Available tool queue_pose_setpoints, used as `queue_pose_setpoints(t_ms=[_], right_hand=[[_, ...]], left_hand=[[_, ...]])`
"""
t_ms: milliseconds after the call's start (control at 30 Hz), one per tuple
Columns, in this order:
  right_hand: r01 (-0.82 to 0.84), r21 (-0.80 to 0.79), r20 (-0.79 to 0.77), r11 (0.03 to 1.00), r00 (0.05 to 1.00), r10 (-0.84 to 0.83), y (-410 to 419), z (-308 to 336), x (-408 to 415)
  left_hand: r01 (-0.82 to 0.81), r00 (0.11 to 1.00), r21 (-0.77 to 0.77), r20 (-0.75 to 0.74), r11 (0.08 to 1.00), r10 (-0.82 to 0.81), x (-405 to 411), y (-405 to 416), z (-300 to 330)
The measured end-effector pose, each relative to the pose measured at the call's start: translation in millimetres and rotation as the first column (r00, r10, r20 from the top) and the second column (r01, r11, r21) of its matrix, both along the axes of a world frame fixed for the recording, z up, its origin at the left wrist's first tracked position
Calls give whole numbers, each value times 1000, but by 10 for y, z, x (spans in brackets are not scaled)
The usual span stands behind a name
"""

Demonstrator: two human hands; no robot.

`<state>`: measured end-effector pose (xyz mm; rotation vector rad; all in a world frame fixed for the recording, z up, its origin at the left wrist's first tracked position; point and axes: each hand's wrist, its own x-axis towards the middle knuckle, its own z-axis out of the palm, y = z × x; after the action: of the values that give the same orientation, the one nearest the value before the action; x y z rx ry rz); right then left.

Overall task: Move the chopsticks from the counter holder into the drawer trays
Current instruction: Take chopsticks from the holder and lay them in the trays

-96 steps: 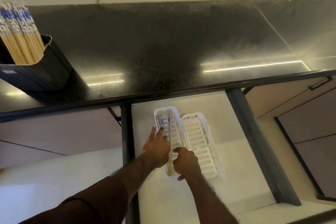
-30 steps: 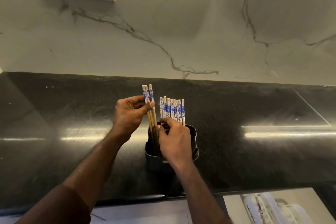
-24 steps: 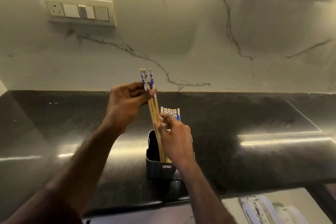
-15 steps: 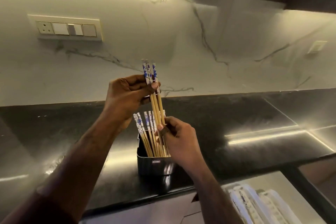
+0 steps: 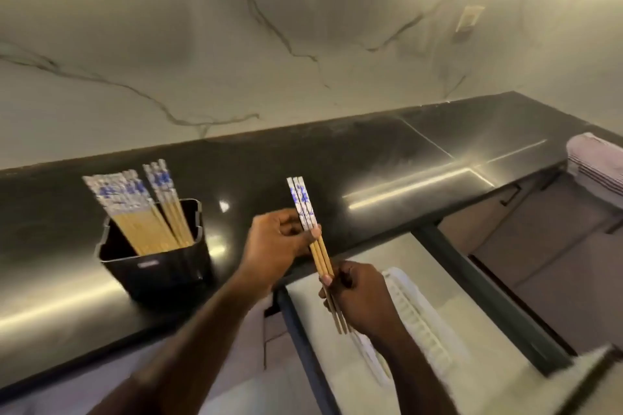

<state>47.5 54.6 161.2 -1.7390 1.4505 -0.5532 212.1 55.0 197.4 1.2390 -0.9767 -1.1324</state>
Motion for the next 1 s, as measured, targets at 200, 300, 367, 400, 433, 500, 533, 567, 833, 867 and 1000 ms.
queue_pose_setpoints(t_ms=[200,300,367,400,433,500,533,567,833,867,1000], right_hand=[[57,98,-208,994,977,-35,-234,-785,-1036],[91,180,-273,979,961,-39,-328,-1174,-1319],[119,227,-288,967,956,-50,-362,-1388,-1396],[128,246,-295,961,954,-52,-380,-1493,-1421],[133,258,-304,957,951,-50,-404,-1592,-1437],[144,272,-321,951,946,-51,-443,-1756,-1448],[155,276,-325,949,944,-60,-458,-1814,-1439],[166,283,-330,945,942,-67,-474,-1880,-1432],[230,311,-405,922,910,-90,-619,-2112,-1288],[233,316,-417,920,905,-86,-646,-2120,-1275],[245,301,-477,922,876,-77,-708,-2166,-1250]], left_hand=[[-9,957,197,287,980,-49,-1179,-267,-1064],[-13,919,266,382,964,-93,-1537,-344,-1525],[-20,880,295,460,955,-123,-1680,-377,-1775],[-21,854,308,500,951,-143,-1737,-398,-1893],[-14,828,324,534,946,-170,-1783,-424,-2006],[12,748,371,613,929,-255,-1842,-478,-2226],[19,676,398,671,917,-305,-1851,-503,-2320],[18,591,423,726,906,-351,-1860,-530,-2415],[67,241,439,864,896,-441,-1867,-616,-2745],[87,192,436,875,896,-444,-1870,-617,-2748],[133,64,483,867,865,-494,-1930,-634,-2728]])
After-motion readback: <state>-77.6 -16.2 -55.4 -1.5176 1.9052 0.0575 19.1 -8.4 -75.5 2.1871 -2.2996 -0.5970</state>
